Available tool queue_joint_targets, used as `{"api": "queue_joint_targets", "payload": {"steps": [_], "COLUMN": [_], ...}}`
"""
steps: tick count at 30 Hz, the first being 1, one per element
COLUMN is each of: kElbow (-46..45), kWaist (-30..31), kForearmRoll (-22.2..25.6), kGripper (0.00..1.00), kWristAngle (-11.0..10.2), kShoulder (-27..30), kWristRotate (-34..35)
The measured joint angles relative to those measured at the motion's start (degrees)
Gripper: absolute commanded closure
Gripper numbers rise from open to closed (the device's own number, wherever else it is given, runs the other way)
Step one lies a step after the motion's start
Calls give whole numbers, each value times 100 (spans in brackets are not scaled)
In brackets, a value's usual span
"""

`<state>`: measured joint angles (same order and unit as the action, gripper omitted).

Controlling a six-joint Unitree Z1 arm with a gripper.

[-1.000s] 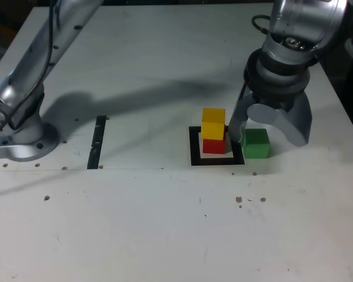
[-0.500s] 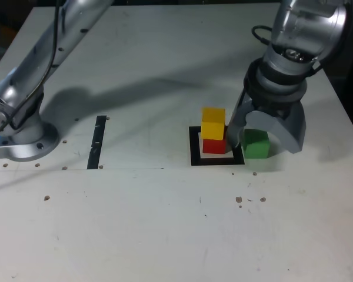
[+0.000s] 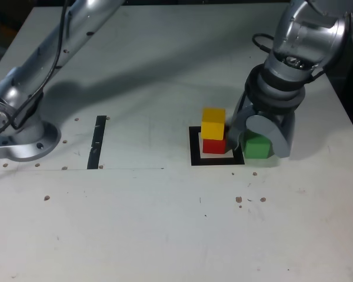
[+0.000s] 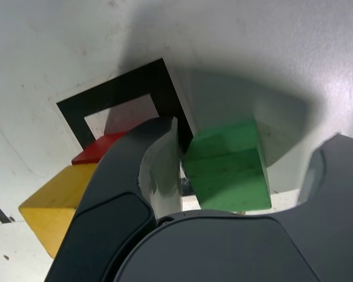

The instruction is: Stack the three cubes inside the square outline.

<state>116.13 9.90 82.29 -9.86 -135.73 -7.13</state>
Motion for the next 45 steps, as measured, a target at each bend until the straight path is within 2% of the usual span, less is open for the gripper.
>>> {"api": "queue_joint_targets", "payload": {"steps": [3, 6, 15, 23, 28, 30, 33, 36, 40, 45], "kElbow": [1, 6, 230, 319, 798, 1016, 1483, 1650, 1113, 575], "kWaist": [-1, -1, -1, 44, 313, 409, 573, 767, 714, 672], "kForearmRoll": [-17, -42, -49, -128, 45, 213, 703, 1058, 1080, 1080], "kGripper": [59, 65, 69, 83, 86, 86, 87, 87, 87, 87], "kWristAngle": [-2, -21, -25, -27, -182, -233, -429, -500, -481, -396], "kShoulder": [0, 0, -142, -143, -81, 40, 232, 649, 1260, 1661], "kWristRotate": [0, 0, -81, -196, -378, -413, -485, -489, -334, 18]}}
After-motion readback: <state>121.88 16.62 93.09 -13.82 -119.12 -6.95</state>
